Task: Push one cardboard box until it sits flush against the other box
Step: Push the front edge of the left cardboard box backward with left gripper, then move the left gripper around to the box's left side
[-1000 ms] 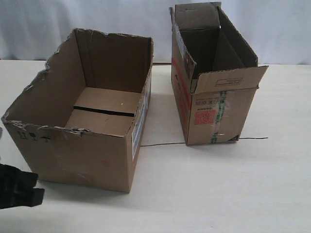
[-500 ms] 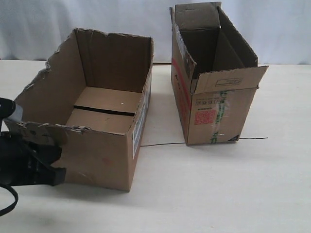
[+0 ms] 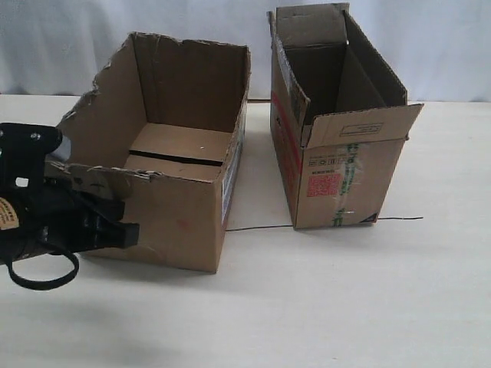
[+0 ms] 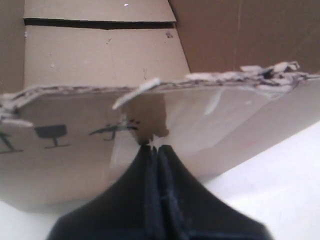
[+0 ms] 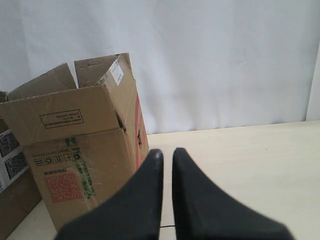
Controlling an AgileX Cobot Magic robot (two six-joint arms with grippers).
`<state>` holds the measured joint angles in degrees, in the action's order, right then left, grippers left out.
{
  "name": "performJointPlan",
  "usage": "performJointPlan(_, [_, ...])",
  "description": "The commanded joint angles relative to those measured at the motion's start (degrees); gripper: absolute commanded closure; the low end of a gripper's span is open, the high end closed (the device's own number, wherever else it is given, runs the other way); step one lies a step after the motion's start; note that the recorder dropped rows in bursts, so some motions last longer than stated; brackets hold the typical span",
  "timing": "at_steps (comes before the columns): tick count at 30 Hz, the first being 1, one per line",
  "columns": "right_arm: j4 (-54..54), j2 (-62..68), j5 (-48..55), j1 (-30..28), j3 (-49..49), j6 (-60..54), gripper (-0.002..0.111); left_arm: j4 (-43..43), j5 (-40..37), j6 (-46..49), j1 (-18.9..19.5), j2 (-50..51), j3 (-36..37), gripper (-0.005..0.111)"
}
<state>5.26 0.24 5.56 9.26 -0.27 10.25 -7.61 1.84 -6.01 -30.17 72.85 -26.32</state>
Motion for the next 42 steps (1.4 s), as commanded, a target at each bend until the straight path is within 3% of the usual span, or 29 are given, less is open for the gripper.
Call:
performJointPlan(1, [0.29,-0.24,0.29,0.16,0.27,0.02,0.103,-1.09,5.75,-2.09,-0.47,1.65,-3.17,0.107])
performJointPlan(14, [0.29,-0.24,0.29,0.16,0.27,0.02,0.103,0.05,13.98,-11.45,-0.47,7.61,-5.04,0.107])
performJointPlan(31, [0.29,-0.24,0.29,0.16,0.27,0.02,0.103,3.06,9.1,-13.8,-0.57,7.39,-8.22,0.107])
performJointPlan(37, [0.29,-0.24,0.29,0.16,0.27,0.02,0.103,9.04,0.37,-13.61,-0.33,-2.79,-8.79,0.107])
performJointPlan(39, [0.29,-0.24,0.29,0.16,0.27,0.02,0.103,9.59,-3.13,-13.44,1.73,-10.41,-8.79,0.107])
performJointPlan(41, [0.29,-0.24,0.29,0.16,0.27,0.02,0.103,12.15,-4.47,-13.4,6.85,-17.04,-8.79,0.107])
performJointPlan(42, [0.29,-0.24,0.29,0.16,0.27,0.02,0.103,14.09,-5.81,-13.4,12.61,-18.92,-8.79,0.107])
